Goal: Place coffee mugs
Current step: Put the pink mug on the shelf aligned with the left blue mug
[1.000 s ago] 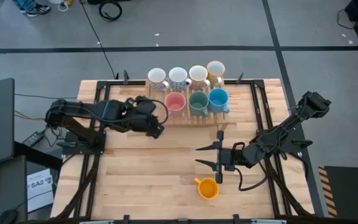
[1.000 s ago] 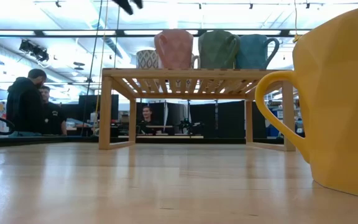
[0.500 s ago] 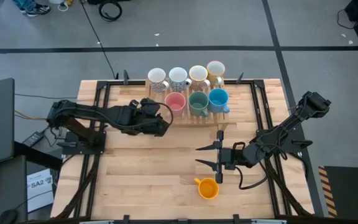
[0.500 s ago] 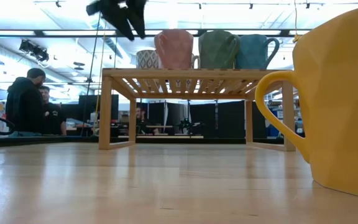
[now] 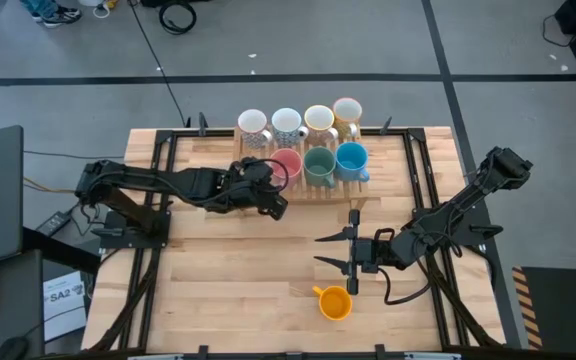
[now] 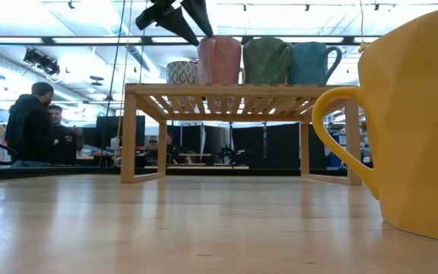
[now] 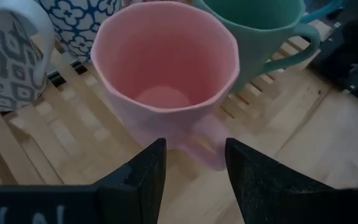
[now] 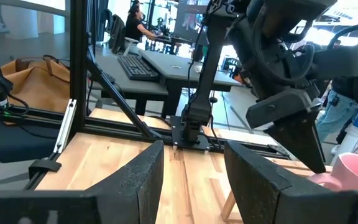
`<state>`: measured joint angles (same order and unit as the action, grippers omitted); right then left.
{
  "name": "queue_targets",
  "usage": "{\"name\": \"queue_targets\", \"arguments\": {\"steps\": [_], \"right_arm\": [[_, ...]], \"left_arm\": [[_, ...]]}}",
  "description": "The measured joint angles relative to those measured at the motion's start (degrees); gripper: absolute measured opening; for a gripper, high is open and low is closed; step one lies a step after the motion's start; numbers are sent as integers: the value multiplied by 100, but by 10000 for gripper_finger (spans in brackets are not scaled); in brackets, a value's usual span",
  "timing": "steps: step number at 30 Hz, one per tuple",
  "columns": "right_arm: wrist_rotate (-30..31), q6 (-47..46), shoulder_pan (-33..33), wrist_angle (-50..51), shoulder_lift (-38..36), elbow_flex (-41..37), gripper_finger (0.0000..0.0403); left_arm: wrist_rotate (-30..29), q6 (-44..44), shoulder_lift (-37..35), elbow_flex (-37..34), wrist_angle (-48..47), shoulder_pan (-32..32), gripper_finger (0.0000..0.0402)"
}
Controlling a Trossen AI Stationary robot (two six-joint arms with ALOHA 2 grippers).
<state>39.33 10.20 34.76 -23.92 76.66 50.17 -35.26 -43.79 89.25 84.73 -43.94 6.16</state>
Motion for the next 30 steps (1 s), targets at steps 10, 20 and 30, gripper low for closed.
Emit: {"name": "queue_targets", "arguments": {"steps": [10, 20, 30], "right_arm": [[0, 0, 0, 2, 0, 0, 175], [0, -7, 0, 4, 0, 0, 175], [-9, -14, 0, 30, -2, -2, 175]], "left_arm": [[102, 221, -20, 0, -309, 2, 172], [128, -190, -37, 2, -728, 160, 172], [38, -201, 221, -3, -297, 61, 172]]}}
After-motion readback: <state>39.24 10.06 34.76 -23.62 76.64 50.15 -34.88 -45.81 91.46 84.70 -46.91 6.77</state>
